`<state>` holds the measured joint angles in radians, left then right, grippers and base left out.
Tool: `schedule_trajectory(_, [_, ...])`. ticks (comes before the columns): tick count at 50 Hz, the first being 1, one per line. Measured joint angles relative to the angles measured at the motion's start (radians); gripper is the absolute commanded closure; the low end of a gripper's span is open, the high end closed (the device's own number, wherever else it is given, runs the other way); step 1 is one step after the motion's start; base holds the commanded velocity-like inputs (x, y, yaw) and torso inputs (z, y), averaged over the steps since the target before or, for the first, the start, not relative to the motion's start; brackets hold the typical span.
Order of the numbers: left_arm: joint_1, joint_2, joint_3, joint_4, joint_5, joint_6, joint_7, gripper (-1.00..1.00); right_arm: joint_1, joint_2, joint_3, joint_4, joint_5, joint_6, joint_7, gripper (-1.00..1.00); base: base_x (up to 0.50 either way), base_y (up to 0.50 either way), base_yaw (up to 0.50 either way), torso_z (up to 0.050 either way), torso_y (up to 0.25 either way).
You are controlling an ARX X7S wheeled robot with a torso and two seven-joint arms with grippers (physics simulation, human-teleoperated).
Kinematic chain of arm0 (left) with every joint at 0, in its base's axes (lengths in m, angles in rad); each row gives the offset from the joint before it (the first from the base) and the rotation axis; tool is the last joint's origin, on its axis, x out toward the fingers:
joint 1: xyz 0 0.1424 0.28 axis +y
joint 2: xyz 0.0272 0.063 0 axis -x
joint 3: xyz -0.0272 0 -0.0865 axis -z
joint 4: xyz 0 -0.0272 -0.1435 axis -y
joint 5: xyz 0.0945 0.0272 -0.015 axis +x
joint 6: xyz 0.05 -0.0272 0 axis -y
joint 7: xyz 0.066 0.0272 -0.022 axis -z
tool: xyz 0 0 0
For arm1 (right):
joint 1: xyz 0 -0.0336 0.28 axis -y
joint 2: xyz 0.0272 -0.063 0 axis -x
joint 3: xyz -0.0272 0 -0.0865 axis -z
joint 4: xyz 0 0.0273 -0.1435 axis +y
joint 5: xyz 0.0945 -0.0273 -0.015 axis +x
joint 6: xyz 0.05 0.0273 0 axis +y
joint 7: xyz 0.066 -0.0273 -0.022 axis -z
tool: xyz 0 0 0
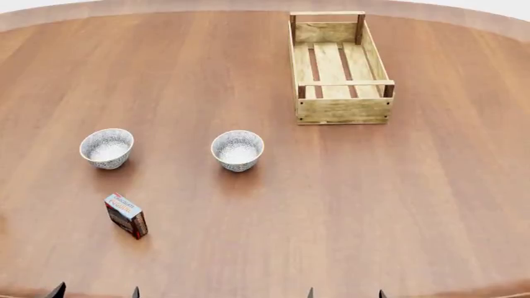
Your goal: Stack the right bowl on the left bowl and place them in the tray.
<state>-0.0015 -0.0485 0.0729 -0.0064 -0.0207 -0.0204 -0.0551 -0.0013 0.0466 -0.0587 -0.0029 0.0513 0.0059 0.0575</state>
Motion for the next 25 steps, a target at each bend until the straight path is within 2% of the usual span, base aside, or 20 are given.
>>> schedule_trajectory(13, [-0.002,-0.02,0.031,-0.005,-0.014,-0.008,-0.023,-1.0,0.001,0.021,-0.025,0.003,0.022,-0.002,0.026,-1.0,0.0,0.0,0.0,0.0,0.0])
schedule_trajectory(25, [-0.005,-0.034,0.049,-0.008,-0.04,-0.004,-0.041,-1.0,0.002,0.039,-0.046,0.008,0.04,-0.009,0.045,-1.0,0.0,0.0,0.0,0.05,-0.043])
